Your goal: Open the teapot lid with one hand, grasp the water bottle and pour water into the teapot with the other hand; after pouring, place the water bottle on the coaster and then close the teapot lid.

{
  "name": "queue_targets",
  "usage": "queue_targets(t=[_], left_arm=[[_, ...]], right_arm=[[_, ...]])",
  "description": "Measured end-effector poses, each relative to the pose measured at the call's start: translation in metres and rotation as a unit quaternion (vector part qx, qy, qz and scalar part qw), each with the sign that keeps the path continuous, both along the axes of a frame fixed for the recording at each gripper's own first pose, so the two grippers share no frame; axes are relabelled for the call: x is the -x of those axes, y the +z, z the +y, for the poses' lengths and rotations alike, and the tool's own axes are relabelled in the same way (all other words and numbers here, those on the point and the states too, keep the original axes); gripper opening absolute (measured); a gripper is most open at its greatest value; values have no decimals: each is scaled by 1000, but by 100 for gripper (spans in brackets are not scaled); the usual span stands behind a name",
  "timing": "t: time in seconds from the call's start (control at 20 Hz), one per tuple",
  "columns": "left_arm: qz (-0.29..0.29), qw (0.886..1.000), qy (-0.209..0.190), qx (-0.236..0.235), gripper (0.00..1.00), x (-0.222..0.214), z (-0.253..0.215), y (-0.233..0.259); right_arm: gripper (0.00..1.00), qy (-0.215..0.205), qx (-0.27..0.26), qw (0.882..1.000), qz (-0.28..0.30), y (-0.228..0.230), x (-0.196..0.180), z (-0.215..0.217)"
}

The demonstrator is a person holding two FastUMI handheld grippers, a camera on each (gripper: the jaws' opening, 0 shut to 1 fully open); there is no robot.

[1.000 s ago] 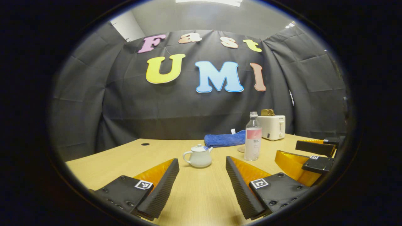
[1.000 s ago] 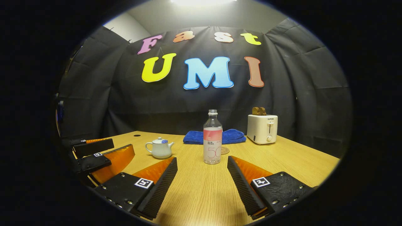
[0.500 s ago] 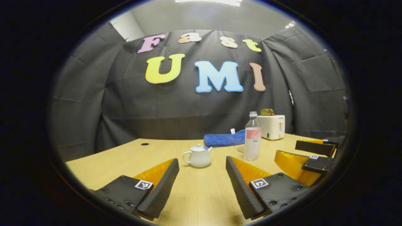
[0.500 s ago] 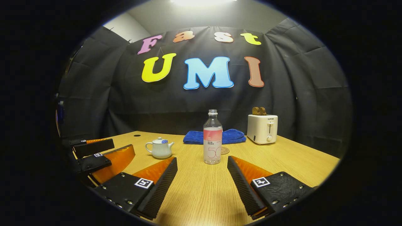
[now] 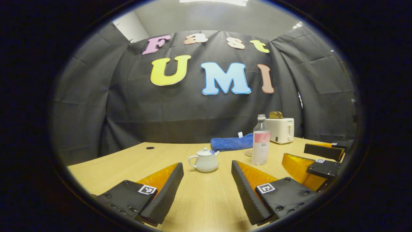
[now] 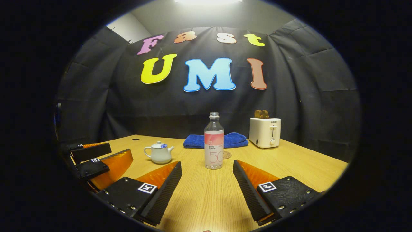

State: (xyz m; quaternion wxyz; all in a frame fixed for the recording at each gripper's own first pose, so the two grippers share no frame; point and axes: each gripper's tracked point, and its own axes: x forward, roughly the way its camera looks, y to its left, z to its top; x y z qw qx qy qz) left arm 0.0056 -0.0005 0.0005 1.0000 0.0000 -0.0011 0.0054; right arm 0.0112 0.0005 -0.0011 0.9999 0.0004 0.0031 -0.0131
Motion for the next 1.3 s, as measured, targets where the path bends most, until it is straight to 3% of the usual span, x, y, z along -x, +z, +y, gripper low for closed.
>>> queue_targets(t=[0.35,0.7,0.9,1.3], left_arm=[[17,999,-48,-2,99,-34,-15,-5],[22,998,-58,-21,99,-82,-4,-9],[40,997,-68,-5,99,-112,0,-14],[50,995,-84,22,98,-175,13,-6]], right_arm=[[99,4,0,1000,2,0,-26,2],[99,-20,-15,999,35,-7,-78,-9],[99,-22,-27,998,54,-11,-100,-9],[98,-45,4,996,73,-8,-136,-20]])
